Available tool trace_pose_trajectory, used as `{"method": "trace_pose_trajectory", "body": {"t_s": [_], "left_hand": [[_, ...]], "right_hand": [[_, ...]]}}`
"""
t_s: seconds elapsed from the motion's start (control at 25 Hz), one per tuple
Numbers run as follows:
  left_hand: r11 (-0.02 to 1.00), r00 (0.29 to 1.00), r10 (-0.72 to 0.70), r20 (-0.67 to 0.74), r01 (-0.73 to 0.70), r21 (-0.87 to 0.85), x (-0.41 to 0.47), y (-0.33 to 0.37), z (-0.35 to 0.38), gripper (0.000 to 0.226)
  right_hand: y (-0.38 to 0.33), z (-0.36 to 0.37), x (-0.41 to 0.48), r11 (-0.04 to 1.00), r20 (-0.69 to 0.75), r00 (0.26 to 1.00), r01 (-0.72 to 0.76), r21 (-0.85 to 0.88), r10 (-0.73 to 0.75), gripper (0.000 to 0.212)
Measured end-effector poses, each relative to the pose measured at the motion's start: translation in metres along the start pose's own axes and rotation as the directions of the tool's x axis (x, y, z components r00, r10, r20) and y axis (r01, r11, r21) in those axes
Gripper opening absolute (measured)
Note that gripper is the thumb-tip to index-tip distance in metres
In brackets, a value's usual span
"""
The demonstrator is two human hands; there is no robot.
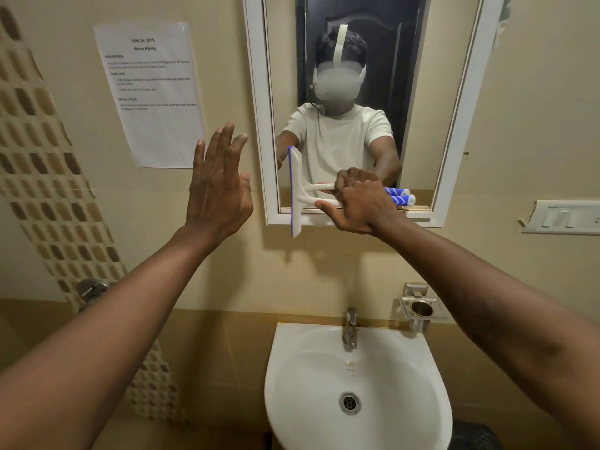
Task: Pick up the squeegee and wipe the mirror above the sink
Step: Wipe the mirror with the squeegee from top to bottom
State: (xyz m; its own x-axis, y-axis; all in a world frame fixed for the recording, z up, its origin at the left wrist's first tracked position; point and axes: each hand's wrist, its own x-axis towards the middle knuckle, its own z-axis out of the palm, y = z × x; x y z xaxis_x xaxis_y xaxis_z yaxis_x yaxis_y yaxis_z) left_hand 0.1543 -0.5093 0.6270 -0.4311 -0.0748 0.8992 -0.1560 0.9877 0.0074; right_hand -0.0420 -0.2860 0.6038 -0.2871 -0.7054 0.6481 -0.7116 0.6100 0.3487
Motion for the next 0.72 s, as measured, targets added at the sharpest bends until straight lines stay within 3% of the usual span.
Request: {"method": "trace_pose_trajectory", "body": {"t_s": [0.12,0.36,0.72], "left_hand": [[1.000,1.000,-0.015,0.015,0.015,0.008,-0.003,0.003,0.003,0.072],[0.999,0.999,0.025,0.048,-0.023,-0.043,-0.004,0.034,0.018,0.072],[0.992,0.995,0.051,0.087,-0.040,-0.122,-0.001,0.072,0.035,0.075]], "right_hand": [[0.016,-0.003,-0.018,1.000,0.003,1.000,-0.008,0.015,0.008,0.088],[0.043,-0.014,-0.054,0.993,-0.072,0.991,-0.108,0.043,0.110,0.070],[0.078,-0.030,-0.095,0.961,0.032,0.961,-0.275,-0.013,0.276,0.073]]}}
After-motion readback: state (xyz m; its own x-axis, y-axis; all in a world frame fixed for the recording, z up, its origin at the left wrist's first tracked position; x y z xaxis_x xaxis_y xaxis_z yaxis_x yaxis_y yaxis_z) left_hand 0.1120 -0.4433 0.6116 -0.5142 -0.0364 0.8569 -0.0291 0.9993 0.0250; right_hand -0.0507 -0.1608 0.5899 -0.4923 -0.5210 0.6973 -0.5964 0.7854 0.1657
